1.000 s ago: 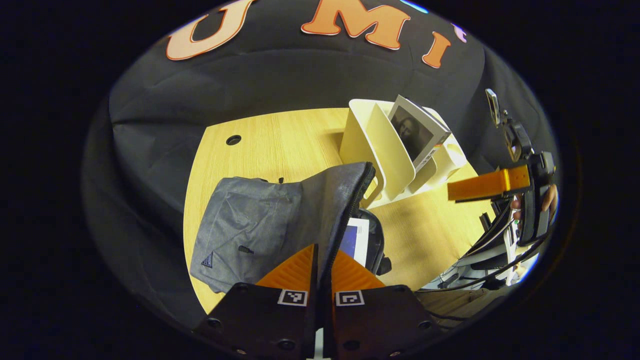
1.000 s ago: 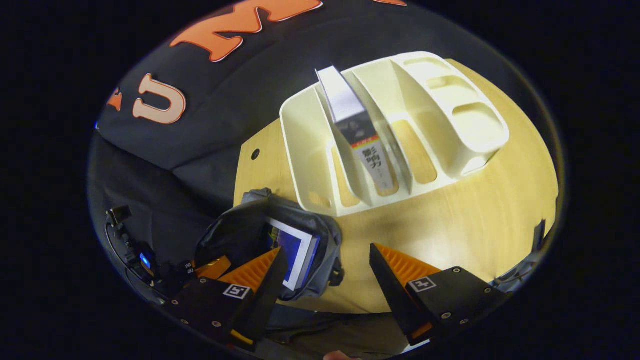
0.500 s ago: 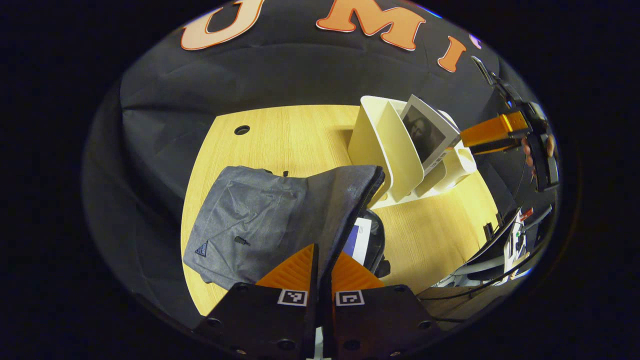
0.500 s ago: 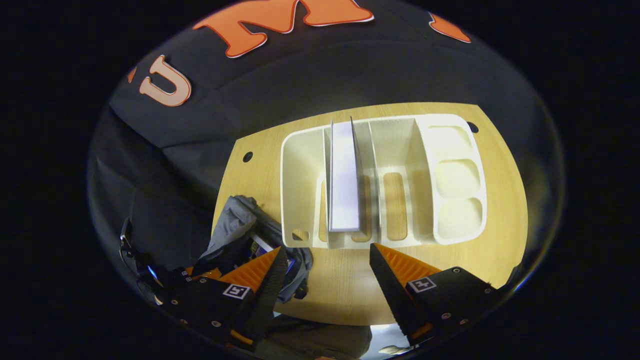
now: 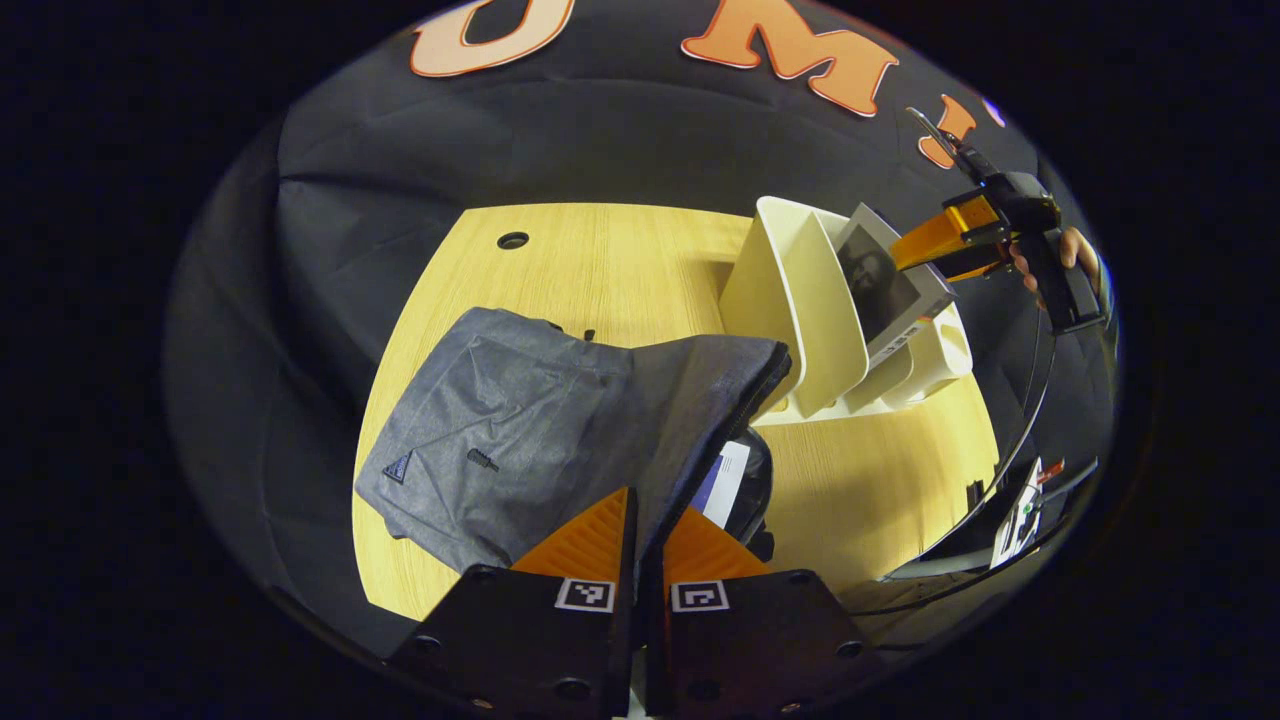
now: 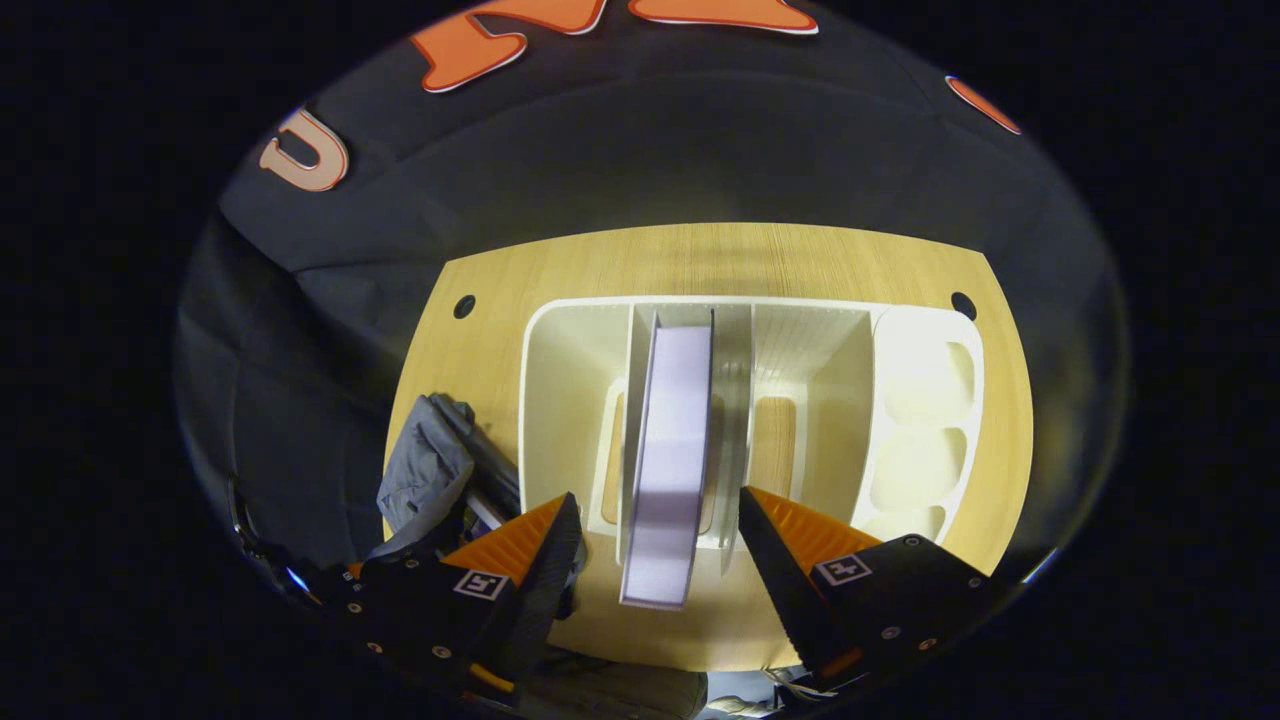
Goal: Open the schoolbag, grab two books from the bookshelf and put them into the schoolbag.
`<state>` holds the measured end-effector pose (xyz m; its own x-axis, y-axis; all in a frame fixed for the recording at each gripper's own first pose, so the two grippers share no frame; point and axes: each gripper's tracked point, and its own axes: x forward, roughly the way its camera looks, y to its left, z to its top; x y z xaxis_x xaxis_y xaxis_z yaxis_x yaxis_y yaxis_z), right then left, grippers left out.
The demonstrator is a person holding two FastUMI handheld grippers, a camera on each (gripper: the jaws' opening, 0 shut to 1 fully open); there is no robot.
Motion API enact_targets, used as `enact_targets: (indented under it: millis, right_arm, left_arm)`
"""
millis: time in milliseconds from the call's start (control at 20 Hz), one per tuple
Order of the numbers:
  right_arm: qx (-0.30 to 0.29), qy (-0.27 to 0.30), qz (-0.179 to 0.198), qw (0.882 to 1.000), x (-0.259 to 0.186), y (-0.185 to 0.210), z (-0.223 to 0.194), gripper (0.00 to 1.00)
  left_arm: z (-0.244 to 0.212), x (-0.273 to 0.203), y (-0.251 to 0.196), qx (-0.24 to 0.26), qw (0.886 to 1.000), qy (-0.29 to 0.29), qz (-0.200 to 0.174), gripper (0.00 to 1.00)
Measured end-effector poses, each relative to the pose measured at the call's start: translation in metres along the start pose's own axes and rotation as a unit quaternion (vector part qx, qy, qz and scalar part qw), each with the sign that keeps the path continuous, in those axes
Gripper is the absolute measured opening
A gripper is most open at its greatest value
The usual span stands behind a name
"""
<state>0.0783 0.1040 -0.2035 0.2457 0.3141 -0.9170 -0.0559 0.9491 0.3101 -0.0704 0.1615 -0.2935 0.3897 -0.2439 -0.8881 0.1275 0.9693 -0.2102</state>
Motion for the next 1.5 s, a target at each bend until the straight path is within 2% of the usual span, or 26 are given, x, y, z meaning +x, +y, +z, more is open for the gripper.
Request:
enact_targets:
  millis: [400, 500, 600, 650, 750, 1100, 1500]
  right_arm:
    - [0.019, 0.038, -0.009, 0.999, 0.039, -0.011, 0.007, 0.71]
    - [0.034, 0.051, -0.017, 0.998, 0.044, -0.011, 0.004, 0.62]
    - [0.039, 0.049, -0.032, 0.998, 0.050, -0.015, 0.005, 0.42]
    - [0.040, 0.047, -0.037, 0.997, 0.050, -0.019, 0.006, 0.45]
    - [0.041, 0.048, -0.038, 0.997, 0.046, -0.021, 0.003, 0.41]
    - [0.054, 0.020, -0.029, 0.998, 0.017, -0.020, 0.005, 0.41]
    - [0.072, -0.024, -0.013, 0.997, -0.034, -0.011, -0.004, 0.41]
  left_arm:
    - [-0.004, 0.001, -0.001, -0.034, 0.999, 0.004, 0.026, 0.06]
    - [-0.006, 0.001, 0.000, -0.038, 0.999, 0.004, 0.031, 0.06]
    - [-0.007, 0.000, 0.000, -0.041, 0.999, 0.003, 0.036, 0.06]
    - [-0.007, -0.001, 0.000, -0.042, 0.998, 0.002, 0.038, 0.06]
    - [-0.009, -0.002, 0.000, -0.047, 0.998, 0.000, 0.039, 0.06]
    - [-0.010, -0.005, -0.001, -0.045, 0.998, -0.008, 0.033, 0.06]
    - [-0.005, -0.002, -0.001, 0.001, 1.000, -0.002, 0.021, 0.06]
